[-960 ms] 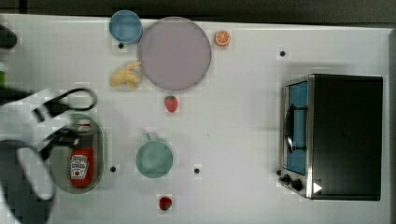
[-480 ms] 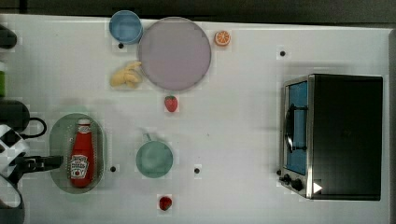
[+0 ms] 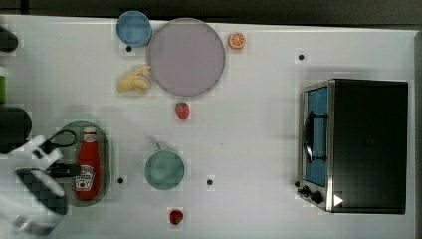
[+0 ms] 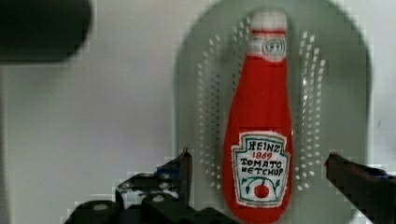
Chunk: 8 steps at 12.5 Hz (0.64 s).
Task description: Pick ketchup from strainer and place it on the table
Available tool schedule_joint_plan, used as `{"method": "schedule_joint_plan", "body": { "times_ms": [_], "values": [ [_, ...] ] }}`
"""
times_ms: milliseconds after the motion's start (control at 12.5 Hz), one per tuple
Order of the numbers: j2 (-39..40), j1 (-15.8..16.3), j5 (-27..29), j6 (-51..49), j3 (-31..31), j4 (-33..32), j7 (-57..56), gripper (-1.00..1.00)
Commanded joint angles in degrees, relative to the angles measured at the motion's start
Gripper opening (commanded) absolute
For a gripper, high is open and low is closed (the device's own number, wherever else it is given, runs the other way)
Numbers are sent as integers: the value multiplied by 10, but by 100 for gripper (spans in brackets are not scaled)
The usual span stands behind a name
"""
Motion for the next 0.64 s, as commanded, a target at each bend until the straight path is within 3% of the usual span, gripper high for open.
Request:
{"method": "schedule_joint_plan", "body": {
  "times_ms": [80, 640],
  "values": [
    [38, 2, -42, 38, -13, -19, 74, 100],
    [133, 16, -150, 97, -40, -10, 152, 100]
  ]
}}
